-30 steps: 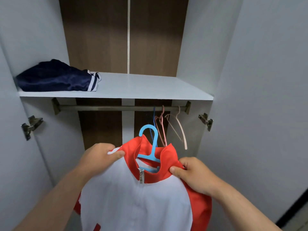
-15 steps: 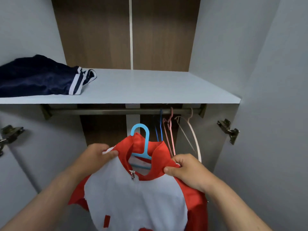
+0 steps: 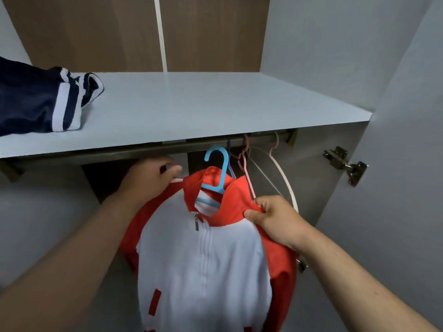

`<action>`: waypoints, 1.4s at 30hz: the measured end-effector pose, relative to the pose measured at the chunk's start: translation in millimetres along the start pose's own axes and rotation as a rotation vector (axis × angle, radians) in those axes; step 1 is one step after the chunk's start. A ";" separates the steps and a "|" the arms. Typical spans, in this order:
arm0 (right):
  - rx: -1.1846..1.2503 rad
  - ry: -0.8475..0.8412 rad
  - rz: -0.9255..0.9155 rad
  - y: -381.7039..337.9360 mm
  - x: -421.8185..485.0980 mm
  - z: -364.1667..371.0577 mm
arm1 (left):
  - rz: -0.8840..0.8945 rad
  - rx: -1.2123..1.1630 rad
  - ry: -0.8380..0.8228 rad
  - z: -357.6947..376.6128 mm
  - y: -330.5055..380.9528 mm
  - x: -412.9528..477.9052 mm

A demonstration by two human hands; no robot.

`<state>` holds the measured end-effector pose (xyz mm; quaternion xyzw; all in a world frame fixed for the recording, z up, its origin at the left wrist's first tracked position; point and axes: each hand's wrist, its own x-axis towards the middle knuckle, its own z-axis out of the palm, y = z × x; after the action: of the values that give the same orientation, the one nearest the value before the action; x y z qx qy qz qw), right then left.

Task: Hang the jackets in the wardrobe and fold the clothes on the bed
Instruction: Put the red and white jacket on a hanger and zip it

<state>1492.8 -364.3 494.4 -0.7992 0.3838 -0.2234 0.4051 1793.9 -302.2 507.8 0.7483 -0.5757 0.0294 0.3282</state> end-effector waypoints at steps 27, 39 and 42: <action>-0.325 0.384 0.140 3.2 119.9 58.0 | 0.055 0.316 -0.088 18.0 -42.6 98.1; -0.358 0.399 0.139 25.9 127.9 81.1 | 0.041 0.357 -0.051 21.9 -45.8 102.0; -0.355 0.397 0.145 26.5 127.9 80.7 | 0.019 0.364 -0.063 22.0 -44.3 102.2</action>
<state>1612.7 -437.4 432.5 -0.7687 0.5450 -0.2754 0.1905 1859.9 -394.4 513.4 0.7905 -0.5779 0.1127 0.1688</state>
